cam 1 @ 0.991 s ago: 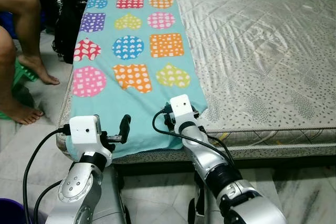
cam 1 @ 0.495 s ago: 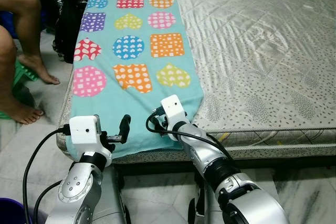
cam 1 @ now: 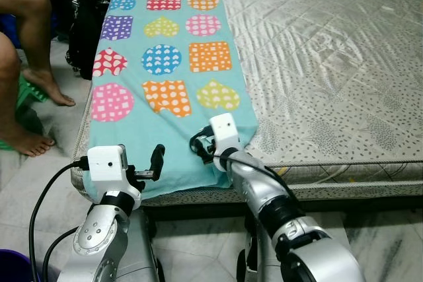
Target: Clean up the room
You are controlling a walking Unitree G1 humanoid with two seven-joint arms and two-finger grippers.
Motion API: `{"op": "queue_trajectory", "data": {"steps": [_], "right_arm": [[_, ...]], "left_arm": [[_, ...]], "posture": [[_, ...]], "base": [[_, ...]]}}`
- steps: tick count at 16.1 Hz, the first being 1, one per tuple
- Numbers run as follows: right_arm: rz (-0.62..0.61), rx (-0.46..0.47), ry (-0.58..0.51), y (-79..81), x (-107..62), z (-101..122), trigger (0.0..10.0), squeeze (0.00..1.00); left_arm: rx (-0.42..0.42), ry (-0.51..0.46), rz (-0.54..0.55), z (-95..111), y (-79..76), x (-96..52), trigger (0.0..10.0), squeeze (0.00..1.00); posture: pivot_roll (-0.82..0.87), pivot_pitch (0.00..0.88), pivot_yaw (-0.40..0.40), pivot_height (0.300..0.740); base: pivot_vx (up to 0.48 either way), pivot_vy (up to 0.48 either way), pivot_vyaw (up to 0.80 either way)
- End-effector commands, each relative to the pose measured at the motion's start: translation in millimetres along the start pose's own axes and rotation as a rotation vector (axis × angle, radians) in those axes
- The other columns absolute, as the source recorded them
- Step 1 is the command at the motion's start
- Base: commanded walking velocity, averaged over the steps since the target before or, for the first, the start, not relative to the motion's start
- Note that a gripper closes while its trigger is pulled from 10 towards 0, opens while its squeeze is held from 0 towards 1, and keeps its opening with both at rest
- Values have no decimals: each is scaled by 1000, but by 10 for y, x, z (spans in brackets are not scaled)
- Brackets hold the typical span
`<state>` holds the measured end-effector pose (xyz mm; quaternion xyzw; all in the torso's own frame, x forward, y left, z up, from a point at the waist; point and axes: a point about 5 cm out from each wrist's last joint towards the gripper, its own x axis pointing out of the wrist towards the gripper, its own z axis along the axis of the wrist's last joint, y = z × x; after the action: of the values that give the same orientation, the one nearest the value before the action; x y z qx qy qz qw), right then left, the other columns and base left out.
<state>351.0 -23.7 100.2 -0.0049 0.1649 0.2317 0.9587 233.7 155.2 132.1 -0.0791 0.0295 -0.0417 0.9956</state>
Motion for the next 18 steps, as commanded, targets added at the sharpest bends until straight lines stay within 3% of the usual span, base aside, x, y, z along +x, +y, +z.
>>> {"op": "queue_trajectory", "data": {"steps": [1, 2, 3, 4, 8, 13, 18], "right_arm": [[67, 2, -53, 241, 53, 207, 10000, 0], [51, -33, -58, 203, 49, 199, 10000, 0], [32, -56, -61, 167, 42, 170, 8902, 0], [7, -94, -79, 132, 30, 152, 0, 0], [-72, -191, -81, 45, 1, 33, 0, 0], [-85, -275, -68, 17, -9, -53, 0, 0], [-99, -417, -62, 9, -27, -144, 235, 0]], "left_arm": [[6, 14, 18, -33, 27, -20, 10000, 0], [6, 14, 19, -34, 28, -20, 10000, 0], [6, 14, 18, -33, 25, -19, 10000, 0], [6, 13, 18, -32, 25, -18, 10000, 0], [5, 14, 20, -28, 27, -18, 10000, 0], [4, 13, 24, -27, 36, -12, 10000, 0], [5, 13, 23, -24, 38, -5, 10000, 0]], "posture": [[15, 166, -11, 550], [15, 166, -11, 550], [15, 164, -13, 550], [15, 164, -13, 550], [16, 171, -9, 550], [16, 174, -8, 550], [17, 175, -5, 550]], "base": [[0, 0, 0], [0, 0, 0], [0, 0, 0], [0, 0, 0], [0, 0, 0], [0, 0, 0], [0, 0, 0]]}}
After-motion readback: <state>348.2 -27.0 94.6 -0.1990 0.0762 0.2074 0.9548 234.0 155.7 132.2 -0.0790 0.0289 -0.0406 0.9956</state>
